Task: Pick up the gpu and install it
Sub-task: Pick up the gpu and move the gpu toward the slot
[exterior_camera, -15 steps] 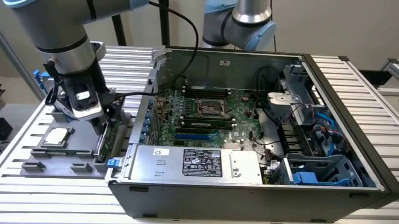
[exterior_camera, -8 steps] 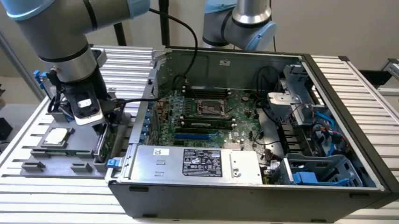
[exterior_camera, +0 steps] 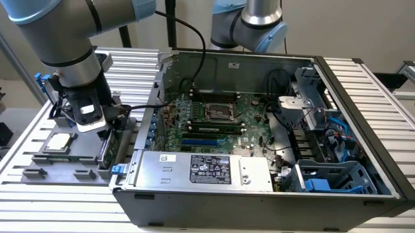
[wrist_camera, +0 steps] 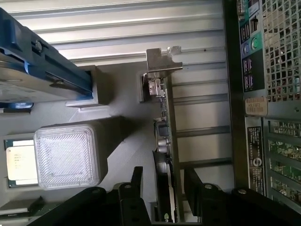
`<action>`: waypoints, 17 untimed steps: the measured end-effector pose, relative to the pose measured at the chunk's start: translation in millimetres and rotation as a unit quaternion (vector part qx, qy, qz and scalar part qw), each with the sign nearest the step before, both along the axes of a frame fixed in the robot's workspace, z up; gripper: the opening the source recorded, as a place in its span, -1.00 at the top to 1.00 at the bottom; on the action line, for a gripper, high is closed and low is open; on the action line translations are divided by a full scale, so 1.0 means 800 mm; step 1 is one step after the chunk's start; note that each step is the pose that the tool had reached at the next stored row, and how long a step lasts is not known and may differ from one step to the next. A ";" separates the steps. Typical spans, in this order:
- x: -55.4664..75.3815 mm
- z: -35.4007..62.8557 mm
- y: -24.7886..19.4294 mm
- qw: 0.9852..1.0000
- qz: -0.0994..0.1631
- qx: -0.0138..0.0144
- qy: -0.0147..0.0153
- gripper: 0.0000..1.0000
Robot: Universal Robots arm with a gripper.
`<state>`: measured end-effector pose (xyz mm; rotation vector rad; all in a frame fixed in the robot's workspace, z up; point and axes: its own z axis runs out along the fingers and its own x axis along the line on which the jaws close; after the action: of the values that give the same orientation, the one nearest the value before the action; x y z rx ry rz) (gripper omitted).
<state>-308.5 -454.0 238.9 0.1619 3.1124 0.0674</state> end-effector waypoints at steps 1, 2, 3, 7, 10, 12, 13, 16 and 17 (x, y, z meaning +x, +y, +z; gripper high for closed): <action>0.000 0.000 0.0000 1.000 0.000 0.000 0.000 -1.00; 0.000 0.000 0.0000 1.000 0.000 0.000 0.000 -1.00; 0.000 0.000 0.0001 1.000 0.000 0.000 0.000 -1.00; 0.000 0.000 0.0006 1.000 0.000 0.001 0.000 -1.00; 0.000 0.001 0.0006 1.000 0.000 0.001 0.000 -1.00; 0.000 0.001 0.0007 1.000 0.001 0.001 0.000 -1.00; 0.000 0.001 0.0009 1.000 0.001 0.001 0.000 -1.00; 0.000 0.001 0.0013 1.000 0.003 0.001 0.000 -1.00; 0.000 0.001 0.0013 1.000 0.003 0.001 0.000 -1.00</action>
<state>-308.5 -452.9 239.8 0.1513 3.1126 0.0696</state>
